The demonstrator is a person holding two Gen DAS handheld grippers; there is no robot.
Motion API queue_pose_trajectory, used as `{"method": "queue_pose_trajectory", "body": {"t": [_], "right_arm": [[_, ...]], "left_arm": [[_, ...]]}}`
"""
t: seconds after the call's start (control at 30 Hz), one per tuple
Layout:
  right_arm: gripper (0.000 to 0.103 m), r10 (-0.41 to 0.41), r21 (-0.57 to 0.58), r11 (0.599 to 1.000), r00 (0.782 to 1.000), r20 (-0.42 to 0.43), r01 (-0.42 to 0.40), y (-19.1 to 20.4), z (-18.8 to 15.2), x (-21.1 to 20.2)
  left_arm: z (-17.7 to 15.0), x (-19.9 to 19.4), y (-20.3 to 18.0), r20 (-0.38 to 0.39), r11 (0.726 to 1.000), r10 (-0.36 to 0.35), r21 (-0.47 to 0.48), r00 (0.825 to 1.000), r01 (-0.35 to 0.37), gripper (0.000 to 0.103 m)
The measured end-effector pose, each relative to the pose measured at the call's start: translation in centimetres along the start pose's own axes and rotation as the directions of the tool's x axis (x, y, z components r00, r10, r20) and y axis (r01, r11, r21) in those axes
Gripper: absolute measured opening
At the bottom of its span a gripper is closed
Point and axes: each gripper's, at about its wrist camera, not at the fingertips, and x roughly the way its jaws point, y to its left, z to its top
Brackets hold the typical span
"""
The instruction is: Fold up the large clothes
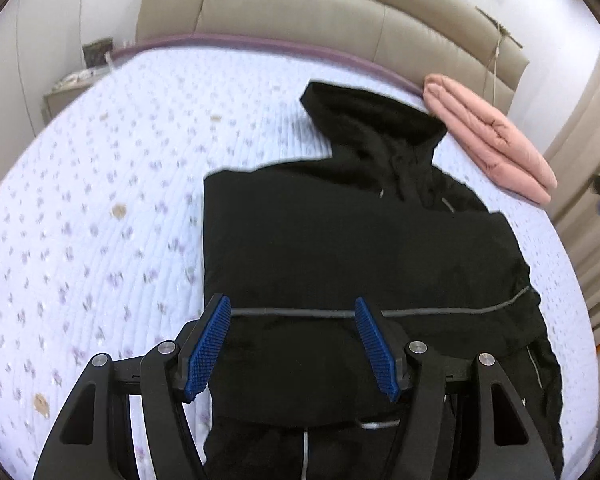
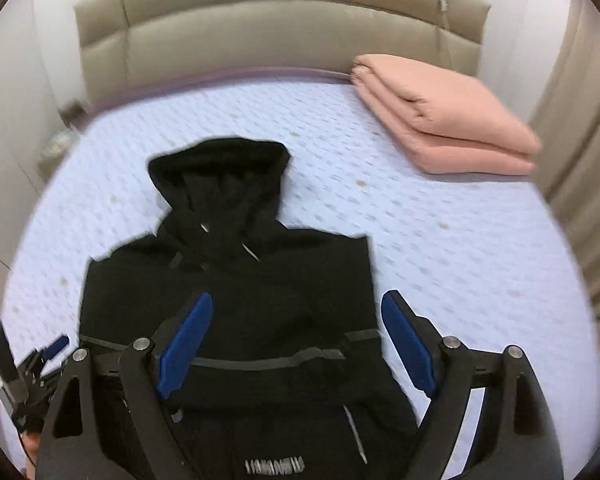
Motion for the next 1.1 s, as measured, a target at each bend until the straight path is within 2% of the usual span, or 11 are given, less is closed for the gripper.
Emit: {"method": "queue_pose_trajectory", "body": {"t": [0.1, 0.23, 0.33, 0.43, 0.6, 0.73, 0.8, 0.83, 0.87, 1.0, 1.1], "right_arm": [[0.088, 0.039, -0.024, 0.999, 0.995, 0.093, -0.037, -1.0, 0.3, 5.9], [0.087, 0.137, -0.01, 0.991, 0.986, 0.094, -0.137, -1.7, 1.6, 13.8], [0.087, 0.219, 0.024, 0.975, 0.972, 0.085, -0.221, -2.3, 3.9, 18.2], [0.087, 0.234, 0.026, 0.971, 0.969, 0.083, -0.237, -2.2, 7.0, 21.5], [0.087, 0.195, 0.034, 0.98, 0.981, 0.019, -0.195, -1.9, 11.2, 26.7], [0.087, 0.247, 0.134, 0.963, 0.966, -0.076, -0.236, -2.4, 12.6, 31.2], [0.076, 0.223, 0.137, 0.968, 0.97, -0.099, -0.209, -2.0, 12.9, 32.6], [0.048, 0.181, 0.126, 0.977, 0.979, -0.092, -0.169, -1.9, 12.9, 32.6], [0.022, 0.148, 0.119, 0.983, 0.986, -0.075, -0.139, -2.0, 12.8, 32.3], [0.018, 0.153, 0.144, 0.979, 0.988, -0.033, -0.147, -3.8, 10.8, 31.7], [0.018, 0.15, 0.085, 0.987, 0.971, -0.186, -0.136, -3.1, 8.4, 35.6]], "left_arm": [[0.7, 0.4, -0.3, 0.038, 1.0, 0.007, -0.008, 0.999, -0.007, 0.067], [2.9, 1.5, -1.2, 0.08, 1.0, 0.022, 0.017, 0.997, -0.024, 0.067], [8.7, 3.8, -3.1, 0.127, 0.995, 0.049, 0.083, 0.991, -0.06, 0.067], [15.9, 8.4, -4.3, 0.142, 0.997, 0.002, 0.073, 0.99, -0.013, 0.067], [22.7, 19.0, -4.6, 0.049, 0.99, 0.098, 0.093, 0.994, -0.102, 0.067], [24.7, 24.5, -4.0, -0.06, 0.978, 0.182, 0.11, 0.981, -0.175, 0.067], [25.0, 26.0, -2.9, -0.097, 0.987, 0.142, 0.084, 0.985, -0.134, 0.057], [25.1, 26.2, -2.6, -0.097, 0.99, 0.126, 0.073, 0.987, -0.119, 0.037], [25.3, 26.1, -2.2, -0.09, 0.993, 0.105, 0.059, 0.99, -0.1, 0.028], [24.6, 24.7, 1.2, -0.04, 0.994, -0.033, -0.106, 0.999, 0.029, 0.024], [22.4, 29.3, 2.1, -0.225, 0.996, -0.049, -0.078, 0.973, 0.032, 0.026]]}}
